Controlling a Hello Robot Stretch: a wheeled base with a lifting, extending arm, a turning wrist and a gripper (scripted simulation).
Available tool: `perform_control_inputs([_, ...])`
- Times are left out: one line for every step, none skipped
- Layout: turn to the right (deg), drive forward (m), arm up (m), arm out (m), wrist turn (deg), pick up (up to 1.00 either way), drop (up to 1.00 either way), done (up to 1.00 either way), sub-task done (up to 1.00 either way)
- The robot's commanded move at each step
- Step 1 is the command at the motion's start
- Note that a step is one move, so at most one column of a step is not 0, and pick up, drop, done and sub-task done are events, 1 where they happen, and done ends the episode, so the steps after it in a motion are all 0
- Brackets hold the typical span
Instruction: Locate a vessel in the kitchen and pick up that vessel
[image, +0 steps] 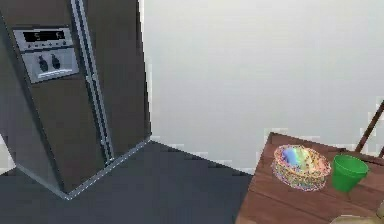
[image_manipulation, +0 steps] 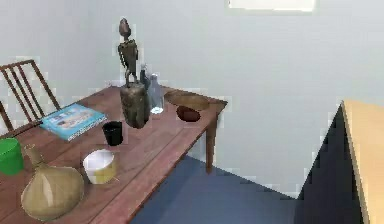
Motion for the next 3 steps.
perform_control_inputs([-33.0, 0.0, 0.0, 0.0, 0.0, 0.0, 0.0, 0.0, 0.0])
perform_control_inputs([0.0, 0.0, 0.5, 0.0, 0.0, 0.0, 0.0, 0.0, 0.0])
perform_control_inputs([0.0, 0.0, 0.38, 0.0, 0.0, 0.0, 0.0, 0.0, 0.0])
